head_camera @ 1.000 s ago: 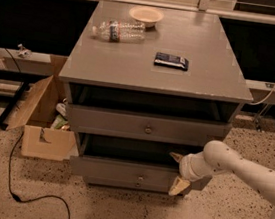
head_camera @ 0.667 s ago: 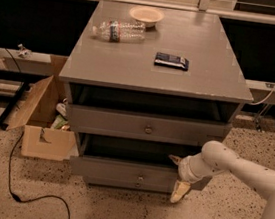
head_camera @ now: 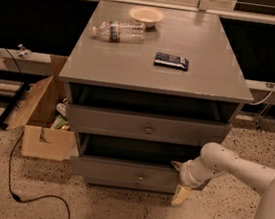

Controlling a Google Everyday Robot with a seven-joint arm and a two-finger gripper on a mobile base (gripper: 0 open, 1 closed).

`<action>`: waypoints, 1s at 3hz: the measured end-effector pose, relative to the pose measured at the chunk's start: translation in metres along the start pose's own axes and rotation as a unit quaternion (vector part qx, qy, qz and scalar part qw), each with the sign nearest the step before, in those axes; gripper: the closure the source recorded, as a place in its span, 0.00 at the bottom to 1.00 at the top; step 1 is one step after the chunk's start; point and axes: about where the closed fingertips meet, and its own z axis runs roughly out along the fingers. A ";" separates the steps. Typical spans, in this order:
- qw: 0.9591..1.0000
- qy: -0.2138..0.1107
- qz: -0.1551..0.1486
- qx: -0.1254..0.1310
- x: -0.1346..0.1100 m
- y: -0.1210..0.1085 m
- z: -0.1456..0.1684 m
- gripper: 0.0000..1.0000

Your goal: Open middle drawer

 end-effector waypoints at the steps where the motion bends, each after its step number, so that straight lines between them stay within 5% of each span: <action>1: 1.000 0.020 0.009 -0.019 0.001 0.016 -0.003 0.36; 3: 0.999 0.025 0.012 -0.031 -0.003 0.027 -0.010 0.90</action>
Offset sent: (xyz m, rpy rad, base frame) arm -0.0507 -0.0048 0.0120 -0.0812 0.1114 0.0085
